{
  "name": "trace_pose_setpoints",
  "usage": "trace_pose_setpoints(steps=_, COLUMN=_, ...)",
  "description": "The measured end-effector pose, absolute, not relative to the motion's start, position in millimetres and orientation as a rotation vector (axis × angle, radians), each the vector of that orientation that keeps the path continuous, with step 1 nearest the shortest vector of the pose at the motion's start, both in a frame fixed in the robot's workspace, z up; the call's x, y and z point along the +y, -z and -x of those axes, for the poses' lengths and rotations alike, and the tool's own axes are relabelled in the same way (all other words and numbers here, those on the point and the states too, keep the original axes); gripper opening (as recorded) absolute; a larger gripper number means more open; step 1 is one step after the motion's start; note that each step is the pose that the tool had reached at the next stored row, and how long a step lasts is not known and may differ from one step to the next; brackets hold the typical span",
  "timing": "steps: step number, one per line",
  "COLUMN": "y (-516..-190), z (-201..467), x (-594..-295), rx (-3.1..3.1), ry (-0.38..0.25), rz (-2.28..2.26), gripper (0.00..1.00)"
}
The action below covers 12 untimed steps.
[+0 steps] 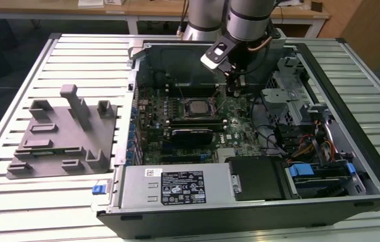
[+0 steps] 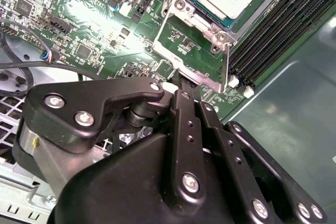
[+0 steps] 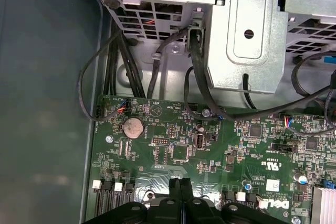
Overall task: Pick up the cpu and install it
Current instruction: 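Close the cpu cover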
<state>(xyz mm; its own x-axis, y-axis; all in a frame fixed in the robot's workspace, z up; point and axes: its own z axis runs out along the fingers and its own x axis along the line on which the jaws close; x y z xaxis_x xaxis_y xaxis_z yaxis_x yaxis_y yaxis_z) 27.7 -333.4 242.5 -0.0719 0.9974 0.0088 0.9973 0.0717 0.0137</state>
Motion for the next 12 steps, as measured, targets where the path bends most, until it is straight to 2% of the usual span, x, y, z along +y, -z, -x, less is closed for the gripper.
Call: trace_pose_setpoints(steps=12, y=-242.5, z=-25.2, x=-333.4, rx=2.297, ry=-0.025, rz=-2.138, gripper=0.11)
